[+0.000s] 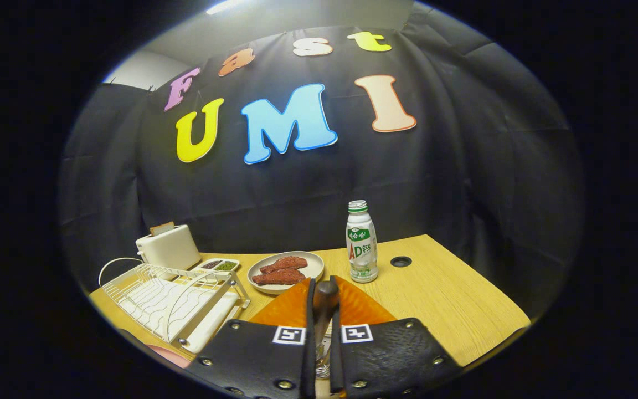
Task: Take the plate from the dish rack, then take the spoon from the basket and place it into the plate.
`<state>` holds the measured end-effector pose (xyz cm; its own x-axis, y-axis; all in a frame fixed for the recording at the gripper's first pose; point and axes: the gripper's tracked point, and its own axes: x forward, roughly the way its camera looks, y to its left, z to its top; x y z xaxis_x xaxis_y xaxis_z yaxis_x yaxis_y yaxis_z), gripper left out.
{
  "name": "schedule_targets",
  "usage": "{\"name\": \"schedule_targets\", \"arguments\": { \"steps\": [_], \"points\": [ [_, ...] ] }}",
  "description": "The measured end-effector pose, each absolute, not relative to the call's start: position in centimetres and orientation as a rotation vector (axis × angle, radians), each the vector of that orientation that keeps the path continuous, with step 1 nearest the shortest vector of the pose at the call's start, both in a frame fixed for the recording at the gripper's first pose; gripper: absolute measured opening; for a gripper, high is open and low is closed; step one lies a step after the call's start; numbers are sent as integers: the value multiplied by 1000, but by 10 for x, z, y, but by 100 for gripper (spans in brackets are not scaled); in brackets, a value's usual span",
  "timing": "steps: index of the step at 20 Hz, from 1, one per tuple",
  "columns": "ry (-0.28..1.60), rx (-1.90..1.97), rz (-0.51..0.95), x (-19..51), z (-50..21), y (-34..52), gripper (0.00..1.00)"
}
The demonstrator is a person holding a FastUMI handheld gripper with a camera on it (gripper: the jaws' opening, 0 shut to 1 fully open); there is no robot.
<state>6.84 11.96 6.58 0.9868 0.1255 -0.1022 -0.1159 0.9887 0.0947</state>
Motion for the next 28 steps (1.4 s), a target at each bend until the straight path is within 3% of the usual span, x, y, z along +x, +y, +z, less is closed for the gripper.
{"name": "schedule_targets", "arguments": {
  "steps": [1, 9, 16, 28],
  "points": [
    [118, 82, 127, 70, 64, 123, 5],
    [156, 39, 134, 76, 68, 122, 5],
    [120, 43, 116, 69, 120, 118, 5],
    [53, -11, 54, -26, 204, 139, 5]
  ]
}}
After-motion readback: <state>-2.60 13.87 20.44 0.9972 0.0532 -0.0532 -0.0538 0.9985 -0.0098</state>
